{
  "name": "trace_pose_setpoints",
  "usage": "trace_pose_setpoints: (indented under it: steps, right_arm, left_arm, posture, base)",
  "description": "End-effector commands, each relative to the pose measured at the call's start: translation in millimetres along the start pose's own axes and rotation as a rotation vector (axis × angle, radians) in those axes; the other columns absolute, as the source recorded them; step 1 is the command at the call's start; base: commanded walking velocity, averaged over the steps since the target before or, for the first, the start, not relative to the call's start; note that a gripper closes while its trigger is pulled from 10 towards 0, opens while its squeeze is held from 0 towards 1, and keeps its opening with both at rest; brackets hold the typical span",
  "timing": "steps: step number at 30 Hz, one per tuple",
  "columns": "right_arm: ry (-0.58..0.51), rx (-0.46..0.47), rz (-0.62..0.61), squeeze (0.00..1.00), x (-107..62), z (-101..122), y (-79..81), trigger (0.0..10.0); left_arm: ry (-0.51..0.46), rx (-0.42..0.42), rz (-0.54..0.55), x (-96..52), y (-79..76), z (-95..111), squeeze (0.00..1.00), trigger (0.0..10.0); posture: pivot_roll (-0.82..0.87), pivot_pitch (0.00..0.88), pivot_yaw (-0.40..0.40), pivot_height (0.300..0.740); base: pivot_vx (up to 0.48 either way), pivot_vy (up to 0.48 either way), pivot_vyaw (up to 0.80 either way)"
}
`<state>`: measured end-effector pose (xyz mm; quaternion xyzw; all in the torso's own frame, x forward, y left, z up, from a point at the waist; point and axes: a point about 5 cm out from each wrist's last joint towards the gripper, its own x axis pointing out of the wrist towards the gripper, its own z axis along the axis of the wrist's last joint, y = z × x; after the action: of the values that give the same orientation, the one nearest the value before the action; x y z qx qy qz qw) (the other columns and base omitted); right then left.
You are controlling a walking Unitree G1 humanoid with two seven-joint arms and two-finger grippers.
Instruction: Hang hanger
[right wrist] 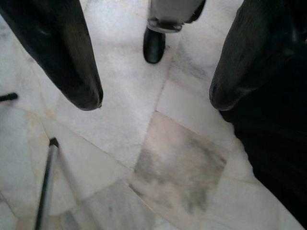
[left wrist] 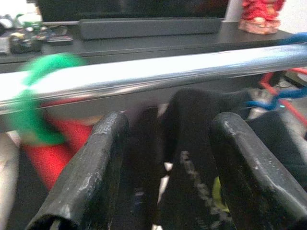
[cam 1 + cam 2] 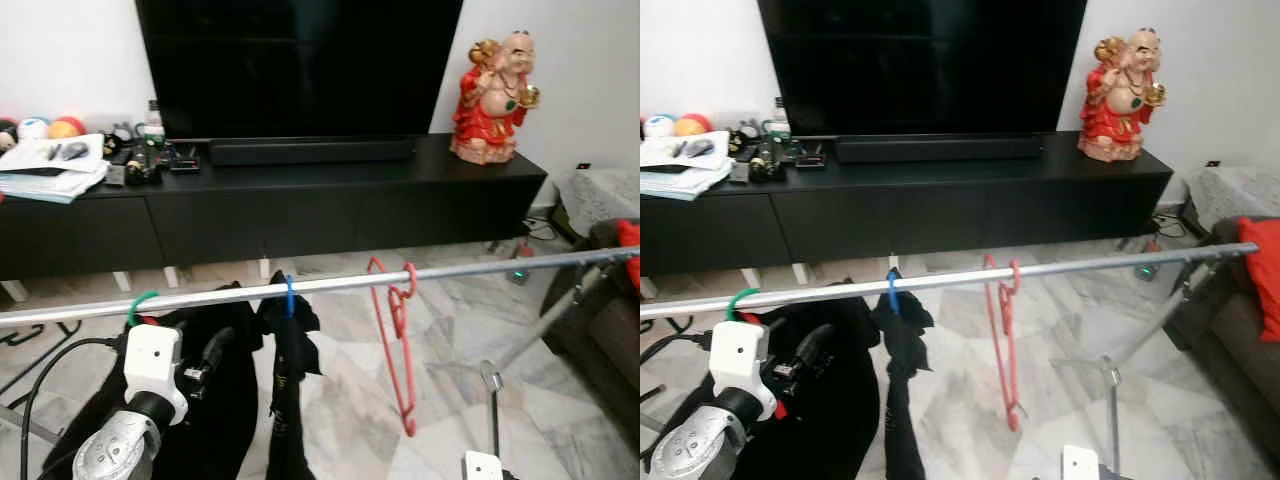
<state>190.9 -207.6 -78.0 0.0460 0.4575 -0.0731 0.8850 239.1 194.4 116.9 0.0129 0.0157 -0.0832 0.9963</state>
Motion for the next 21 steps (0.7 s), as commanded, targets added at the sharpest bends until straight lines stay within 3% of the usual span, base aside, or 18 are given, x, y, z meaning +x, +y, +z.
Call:
trace_pose_setpoints:
  steps: [1, 7, 19, 21]
  right_arm:
    - [0.009, -0.003, 0.014, 0.00, 0.6, -1, 6.4, 10.0]
    - [0.010, -0.005, 0.015, 0.00, 0.6, -1, 6.5, 10.0]
    - [0.010, -0.008, 0.015, 0.00, 0.6, -1, 6.4, 10.0]
    - [0.009, -0.009, 0.017, 0.00, 0.7, 0, 6.8, 10.0]
  left_arm:
    - [0.008, 0.014, -0.010, -1.3, 1.0, 2, 0.00, 10.0]
    - [0.031, 0.010, -0.056, -2.1, -4.9, -1, 0.00, 10.0]
    - [0.121, 0.027, -0.252, -8.1, -20.1, -7, 0.00, 10.0]
    - [0.199, 0.059, -0.365, -18.6, -21.2, -10, 0.00, 10.0]
  posture:
    - [0.13, 0.000, -0.055, 0.740]
    - [0.13, 0.000, -0.055, 0.740]
    - [0.13, 0.000, -0.058, 0.740]
    - [0.13, 0.000, -0.059, 0.740]
  base:
    - [0.000, 0.480, 0.00]
    - [0.000, 0.405, 0.00]
    - [0.000, 0.000, 0.00]
    - [0.000, 0.000, 0.00]
